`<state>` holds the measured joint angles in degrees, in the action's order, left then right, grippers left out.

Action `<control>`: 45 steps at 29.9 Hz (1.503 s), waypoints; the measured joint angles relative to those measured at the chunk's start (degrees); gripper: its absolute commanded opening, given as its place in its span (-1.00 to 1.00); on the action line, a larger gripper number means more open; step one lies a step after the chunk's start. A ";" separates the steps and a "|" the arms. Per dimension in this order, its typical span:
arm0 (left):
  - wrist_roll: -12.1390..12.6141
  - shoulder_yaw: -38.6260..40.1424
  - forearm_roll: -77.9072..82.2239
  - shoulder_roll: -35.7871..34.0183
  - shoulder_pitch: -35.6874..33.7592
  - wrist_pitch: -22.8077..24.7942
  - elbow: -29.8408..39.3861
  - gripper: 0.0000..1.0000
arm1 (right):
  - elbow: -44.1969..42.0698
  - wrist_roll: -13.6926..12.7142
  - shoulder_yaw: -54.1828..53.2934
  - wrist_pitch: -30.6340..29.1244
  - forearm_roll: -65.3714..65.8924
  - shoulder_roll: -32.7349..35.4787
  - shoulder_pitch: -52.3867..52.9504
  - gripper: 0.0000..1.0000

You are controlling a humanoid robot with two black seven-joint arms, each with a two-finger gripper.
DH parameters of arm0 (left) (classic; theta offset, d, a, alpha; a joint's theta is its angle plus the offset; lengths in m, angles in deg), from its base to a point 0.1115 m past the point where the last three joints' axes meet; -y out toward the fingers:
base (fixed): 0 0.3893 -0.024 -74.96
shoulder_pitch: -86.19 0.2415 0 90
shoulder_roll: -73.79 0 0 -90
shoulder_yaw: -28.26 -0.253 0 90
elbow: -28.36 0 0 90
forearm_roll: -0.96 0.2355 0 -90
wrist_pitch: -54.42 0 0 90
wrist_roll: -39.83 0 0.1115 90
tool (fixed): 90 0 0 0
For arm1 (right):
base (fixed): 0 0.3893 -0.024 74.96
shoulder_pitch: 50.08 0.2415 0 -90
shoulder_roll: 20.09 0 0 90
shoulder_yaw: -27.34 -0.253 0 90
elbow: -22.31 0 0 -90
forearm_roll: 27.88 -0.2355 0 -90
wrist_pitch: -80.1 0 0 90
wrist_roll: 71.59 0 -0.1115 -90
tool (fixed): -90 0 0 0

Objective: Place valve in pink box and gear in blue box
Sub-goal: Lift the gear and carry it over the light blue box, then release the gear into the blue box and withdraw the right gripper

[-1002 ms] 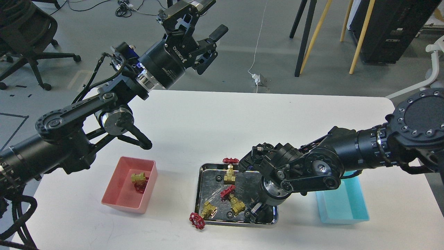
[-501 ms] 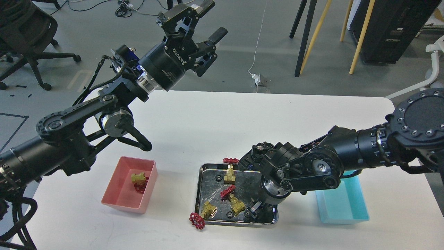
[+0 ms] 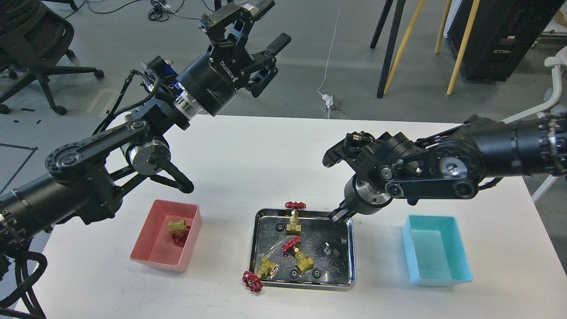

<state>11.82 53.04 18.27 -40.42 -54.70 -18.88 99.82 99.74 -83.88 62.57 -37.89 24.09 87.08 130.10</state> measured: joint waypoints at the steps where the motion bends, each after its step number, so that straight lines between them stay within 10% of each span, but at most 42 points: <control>1: 0.00 -0.04 0.00 0.08 0.00 0.00 0.08 0.35 | 1.10 -0.07 0.21 0.00 0.29 2.95 0.11 -0.99; 13: 0.00 -0.26 -0.08 0.68 0.49 -0.15 1.01 0.35 | 11.58 -0.99 1.50 0.00 7.51 31.45 -4.29 -0.94; 21: 0.00 -0.24 -0.09 1.41 1.97 -0.35 1.14 0.36 | 11.69 -0.86 0.88 0.00 7.38 30.99 -5.88 0.08; 33: 0.00 -0.74 0.00 -1.90 2.35 0.01 1.01 0.36 | 9.30 -0.32 -12.43 -0.01 4.83 32.96 -9.52 0.62; 40: 0.00 -1.08 0.17 -5.51 2.16 0.84 -3.00 0.38 | -3.19 1.15 -35.91 0.00 -26.10 37.44 -11.51 0.70; 45: 0.00 0.29 -0.45 -5.52 1.14 9.78 -13.60 0.39 | -11.55 5.41 -45.27 0.00 -52.84 37.13 -13.28 0.79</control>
<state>11.83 53.33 17.82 -45.94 -53.56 -9.10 86.22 88.18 -78.47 17.30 -37.89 -28.75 124.22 116.82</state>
